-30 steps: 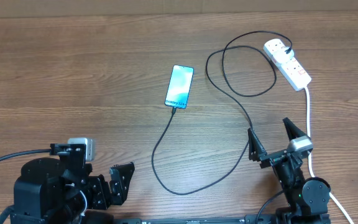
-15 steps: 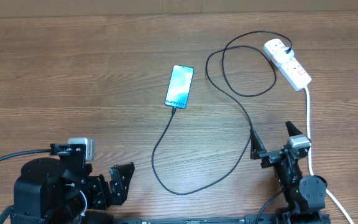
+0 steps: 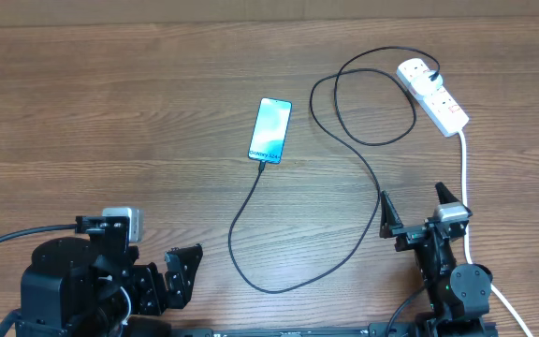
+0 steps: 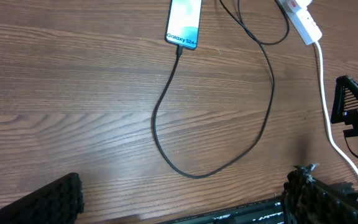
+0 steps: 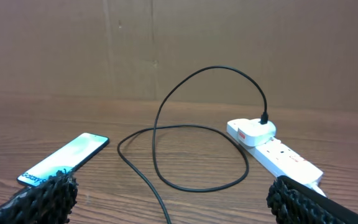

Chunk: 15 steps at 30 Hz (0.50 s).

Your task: Plug charger to phone and switch on socket

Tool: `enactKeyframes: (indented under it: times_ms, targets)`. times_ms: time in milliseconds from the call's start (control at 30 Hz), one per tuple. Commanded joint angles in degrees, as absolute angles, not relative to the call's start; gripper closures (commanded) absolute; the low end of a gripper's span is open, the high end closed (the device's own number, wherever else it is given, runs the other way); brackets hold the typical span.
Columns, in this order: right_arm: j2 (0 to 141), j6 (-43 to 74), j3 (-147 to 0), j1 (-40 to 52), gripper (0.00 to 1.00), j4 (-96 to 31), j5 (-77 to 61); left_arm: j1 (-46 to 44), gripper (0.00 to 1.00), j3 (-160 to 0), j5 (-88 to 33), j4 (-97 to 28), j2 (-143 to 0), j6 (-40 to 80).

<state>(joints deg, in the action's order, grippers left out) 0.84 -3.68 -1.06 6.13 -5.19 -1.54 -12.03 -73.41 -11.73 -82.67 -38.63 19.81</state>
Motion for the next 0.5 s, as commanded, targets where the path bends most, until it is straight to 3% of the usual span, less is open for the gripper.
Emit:
enactKeyframes:
  times_ms: [0, 467]
  targets:
    - [0.1, -4.6, -0.5, 6.0, 0.0, -5.1, -0.9, -12.4, 0.0, -73.3, -11.4, -82.5, -38.2, 20.8]
    - [0.1, -2.8, -0.5, 6.0, 0.0, -5.1, -0.6, -12.4, 0.01, -73.3, -11.4, -82.5, -38.2, 20.8]
